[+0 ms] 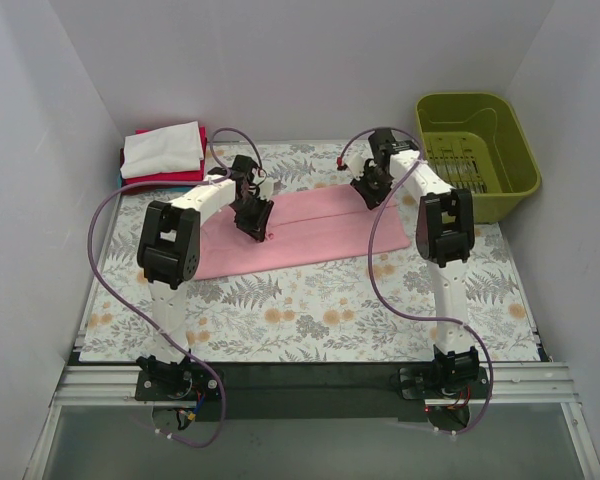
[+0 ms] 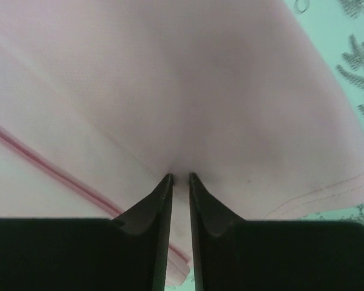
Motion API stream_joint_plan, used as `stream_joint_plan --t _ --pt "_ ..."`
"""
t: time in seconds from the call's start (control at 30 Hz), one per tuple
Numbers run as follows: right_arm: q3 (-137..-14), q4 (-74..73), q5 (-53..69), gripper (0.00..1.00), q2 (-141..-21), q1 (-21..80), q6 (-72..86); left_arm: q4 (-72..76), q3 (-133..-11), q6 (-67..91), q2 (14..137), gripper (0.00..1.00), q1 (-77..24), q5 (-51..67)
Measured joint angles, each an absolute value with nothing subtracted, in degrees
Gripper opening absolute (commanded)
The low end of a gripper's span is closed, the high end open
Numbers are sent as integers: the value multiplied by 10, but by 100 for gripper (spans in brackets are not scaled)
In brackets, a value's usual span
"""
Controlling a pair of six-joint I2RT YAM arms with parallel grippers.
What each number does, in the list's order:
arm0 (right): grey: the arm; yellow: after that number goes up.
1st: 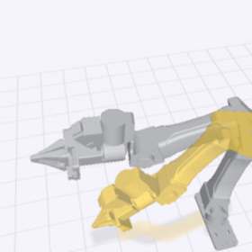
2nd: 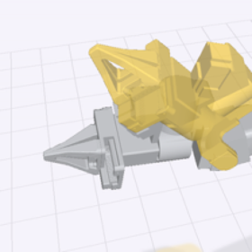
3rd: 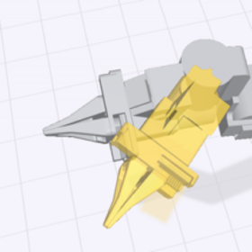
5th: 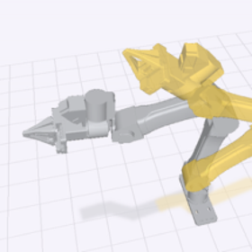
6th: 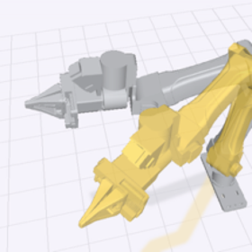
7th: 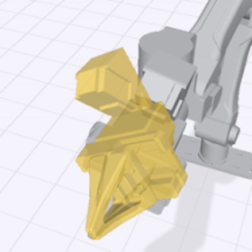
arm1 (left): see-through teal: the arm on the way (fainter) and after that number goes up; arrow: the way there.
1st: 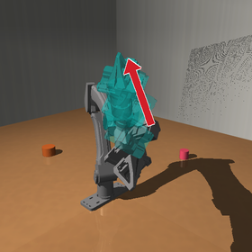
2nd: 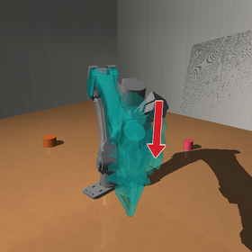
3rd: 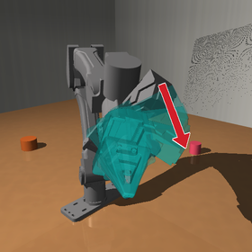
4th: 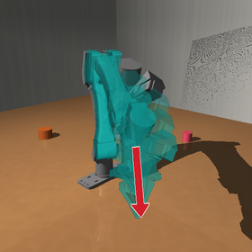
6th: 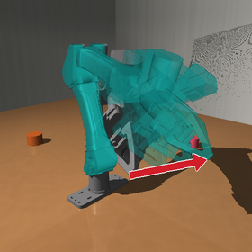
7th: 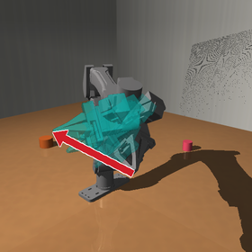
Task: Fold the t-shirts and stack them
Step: Fold the tshirt
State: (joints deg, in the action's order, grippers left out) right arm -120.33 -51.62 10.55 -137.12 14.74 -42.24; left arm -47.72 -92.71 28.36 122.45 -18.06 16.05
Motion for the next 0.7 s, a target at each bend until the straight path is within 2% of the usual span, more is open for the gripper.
stream_joint_plan --t 0.2,0.37,0.57,0.7 --pt "-1093 -467 96 18 -1318 148 -436 -472 -922 286 1223 23 -179 152" --pt "-904 -444 95 15 -1202 154 -453 -487 -939 277 1234 21 -171 152" --pt "-680 -470 127 18 -1037 216 -469 -536 -1086 260 1317 24 -169 138" --pt "-632 -526 176 18 -959 281 -467 -531 -1150 248 1348 31 -162 131"
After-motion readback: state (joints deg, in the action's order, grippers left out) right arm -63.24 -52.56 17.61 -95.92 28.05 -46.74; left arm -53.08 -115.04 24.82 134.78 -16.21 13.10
